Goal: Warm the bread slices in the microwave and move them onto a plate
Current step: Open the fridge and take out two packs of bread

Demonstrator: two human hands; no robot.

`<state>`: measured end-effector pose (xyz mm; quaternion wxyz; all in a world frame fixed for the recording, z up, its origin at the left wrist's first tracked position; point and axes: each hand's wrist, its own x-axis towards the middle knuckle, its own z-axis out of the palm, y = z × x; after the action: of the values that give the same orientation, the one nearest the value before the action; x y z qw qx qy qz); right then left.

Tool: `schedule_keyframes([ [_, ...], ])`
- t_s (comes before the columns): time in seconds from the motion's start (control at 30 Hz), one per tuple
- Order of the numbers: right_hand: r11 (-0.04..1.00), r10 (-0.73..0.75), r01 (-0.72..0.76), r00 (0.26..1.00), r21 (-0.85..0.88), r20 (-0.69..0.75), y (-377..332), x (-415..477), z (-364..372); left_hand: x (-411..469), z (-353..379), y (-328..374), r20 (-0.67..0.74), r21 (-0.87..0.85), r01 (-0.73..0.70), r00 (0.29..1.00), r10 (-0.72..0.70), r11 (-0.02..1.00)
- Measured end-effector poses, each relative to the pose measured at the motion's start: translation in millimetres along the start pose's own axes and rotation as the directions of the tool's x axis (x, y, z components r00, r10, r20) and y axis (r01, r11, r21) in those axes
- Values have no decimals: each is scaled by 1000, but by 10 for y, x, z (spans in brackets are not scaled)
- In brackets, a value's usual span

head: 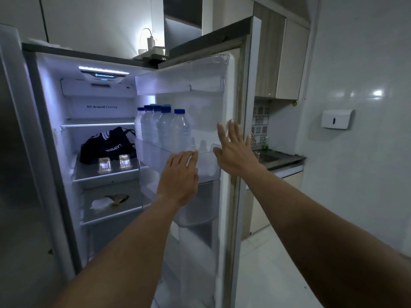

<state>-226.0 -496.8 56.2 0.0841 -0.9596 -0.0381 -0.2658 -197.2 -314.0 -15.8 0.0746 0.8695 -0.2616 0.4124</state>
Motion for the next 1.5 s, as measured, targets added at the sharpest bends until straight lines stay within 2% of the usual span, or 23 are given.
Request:
schedule_keyframes([
  [0.07,1000,20,-21,997,13,70,94,19,104,107,101,99,1,-34,-43,999,43,998],
  [0.17,997,71,-74,994,27,86,329,102,152,183,246,155,-30,-95,-80,997,78,992],
  [0.27,998,60,-59,994,-13,86,623,156,234,231,410,107,-72,-139,-50,997,40,989],
  [0.33,998,55,-58,995,23,88,795,186,340,321,554,71,-78,-158,9,997,-22,987],
  [0.53,979,67,-72,997,191,32,1264,360,565,698,1066,37,26,-130,164,986,-162,978],
  [0.67,956,98,-89,995,280,-20,1433,463,699,864,1353,150,33,-113,163,987,-160,980],
  [0.9,939,118,-58,980,338,-158,1582,698,966,1123,1710,194,2,-28,122,993,-122,992],
  [1.07,937,137,-76,977,342,-160,1766,784,1005,1223,1805,163,-13,-13,97,995,-97,995],
  [1.27,912,210,-99,947,398,-245,1776,855,1017,1270,1913,118,-42,-47,165,985,-167,985],
  [1.37,923,221,-125,947,364,-235,1782,925,1070,1301,1983,117,-34,-26,189,981,-190,982],
  [1.5,954,238,-200,958,222,-161,1876,1042,1144,1365,2066,137,-46,23,174,984,-173,985],
])
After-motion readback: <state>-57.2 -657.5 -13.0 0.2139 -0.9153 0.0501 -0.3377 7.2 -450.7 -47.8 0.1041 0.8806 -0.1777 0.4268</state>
